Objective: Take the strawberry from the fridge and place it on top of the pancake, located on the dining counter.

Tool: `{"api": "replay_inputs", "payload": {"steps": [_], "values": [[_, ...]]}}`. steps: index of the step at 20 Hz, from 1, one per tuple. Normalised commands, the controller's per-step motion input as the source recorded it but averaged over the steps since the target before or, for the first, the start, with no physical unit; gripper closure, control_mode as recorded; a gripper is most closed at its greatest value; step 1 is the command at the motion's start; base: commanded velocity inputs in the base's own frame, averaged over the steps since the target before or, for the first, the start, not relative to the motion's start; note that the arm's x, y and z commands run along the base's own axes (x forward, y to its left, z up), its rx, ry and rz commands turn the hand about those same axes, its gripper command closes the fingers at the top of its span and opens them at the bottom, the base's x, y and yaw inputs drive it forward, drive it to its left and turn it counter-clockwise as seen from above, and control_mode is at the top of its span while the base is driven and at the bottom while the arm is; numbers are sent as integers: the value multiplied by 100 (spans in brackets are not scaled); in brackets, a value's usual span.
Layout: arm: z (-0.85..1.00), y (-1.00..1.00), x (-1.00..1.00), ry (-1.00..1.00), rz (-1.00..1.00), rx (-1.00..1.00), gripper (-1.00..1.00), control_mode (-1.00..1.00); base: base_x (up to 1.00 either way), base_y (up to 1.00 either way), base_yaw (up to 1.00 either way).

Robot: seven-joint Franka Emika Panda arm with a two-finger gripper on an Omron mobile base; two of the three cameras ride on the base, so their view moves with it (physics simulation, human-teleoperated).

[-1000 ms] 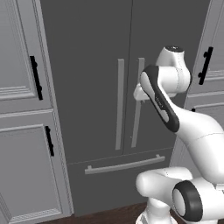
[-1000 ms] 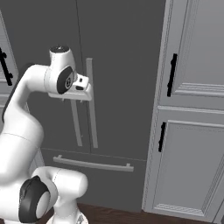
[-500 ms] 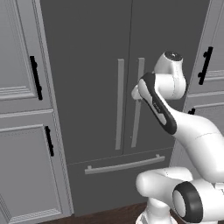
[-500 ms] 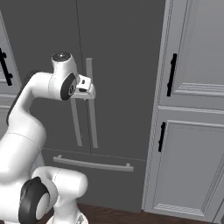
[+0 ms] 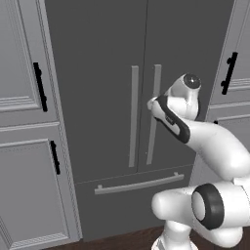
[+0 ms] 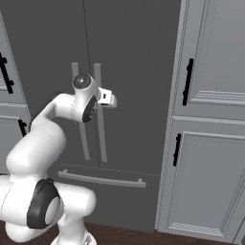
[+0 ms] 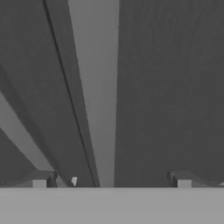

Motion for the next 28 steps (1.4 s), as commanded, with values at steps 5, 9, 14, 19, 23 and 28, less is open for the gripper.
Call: {"api": "replay_inputs", "payload": {"steps": [5,9,14,19,23,28], "values": [[0,0,77,0,-2,0,-100,-100,0,0,0],[0,0,52,0,-4,0,-100,-100,0,0,0],[0,0,43,2,-6,0,-100,-100,0,0,0],[-2,0,46,-1,-2,0,-100,-100,0,0,0],[-5,0,31,-8,0,0,-100,-100,0,0,0],[0,-5,13,0,0,0,100,-100,0,0,0]]}}
